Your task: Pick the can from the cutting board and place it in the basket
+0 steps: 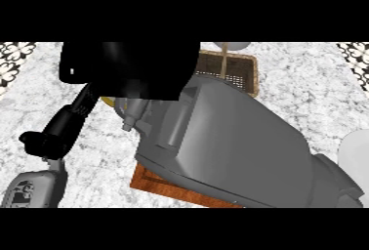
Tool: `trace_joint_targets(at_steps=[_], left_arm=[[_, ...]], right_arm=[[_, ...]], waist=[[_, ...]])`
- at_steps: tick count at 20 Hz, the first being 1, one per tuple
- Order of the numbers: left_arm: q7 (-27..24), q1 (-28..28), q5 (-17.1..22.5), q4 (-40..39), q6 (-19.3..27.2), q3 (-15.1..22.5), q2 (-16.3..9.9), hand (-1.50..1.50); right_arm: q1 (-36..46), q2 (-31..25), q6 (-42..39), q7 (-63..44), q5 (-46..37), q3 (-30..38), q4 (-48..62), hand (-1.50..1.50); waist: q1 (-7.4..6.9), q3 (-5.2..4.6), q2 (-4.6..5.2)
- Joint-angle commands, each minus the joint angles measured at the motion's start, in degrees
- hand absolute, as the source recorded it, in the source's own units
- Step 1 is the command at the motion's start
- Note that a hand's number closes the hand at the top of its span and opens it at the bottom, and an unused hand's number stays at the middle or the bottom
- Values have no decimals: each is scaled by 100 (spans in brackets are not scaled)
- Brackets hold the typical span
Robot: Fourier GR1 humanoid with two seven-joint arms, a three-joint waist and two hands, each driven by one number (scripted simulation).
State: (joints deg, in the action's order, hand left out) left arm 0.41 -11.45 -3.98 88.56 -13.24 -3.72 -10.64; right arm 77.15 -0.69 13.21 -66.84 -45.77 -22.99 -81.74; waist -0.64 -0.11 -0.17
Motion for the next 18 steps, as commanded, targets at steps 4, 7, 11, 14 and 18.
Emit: trace_joint_targets(at_steps=[4,7,11,14,18], left_arm=[[-31,132,-67,101,43,78,80,0],[-10,59,-33,-8,34,-34,14,0],[257,231,-66,570,48,116,70,0],[291,140,93,546,-58,-67,-52,0],[234,-34,-146,249,169,106,190,0]], right_arm=[[439,-30,454,-239,-522,1063,1109,150],[398,-243,345,114,-529,1389,1410,150],[74,-208,373,400,-516,1615,1514,150],[-189,-431,273,900,-210,1897,1628,150],[-395,-589,333,1673,62,2133,1909,150]], waist=[[-23,5,24],[7,7,30],[-1,12,9],[12,12,16],[34,11,29]])
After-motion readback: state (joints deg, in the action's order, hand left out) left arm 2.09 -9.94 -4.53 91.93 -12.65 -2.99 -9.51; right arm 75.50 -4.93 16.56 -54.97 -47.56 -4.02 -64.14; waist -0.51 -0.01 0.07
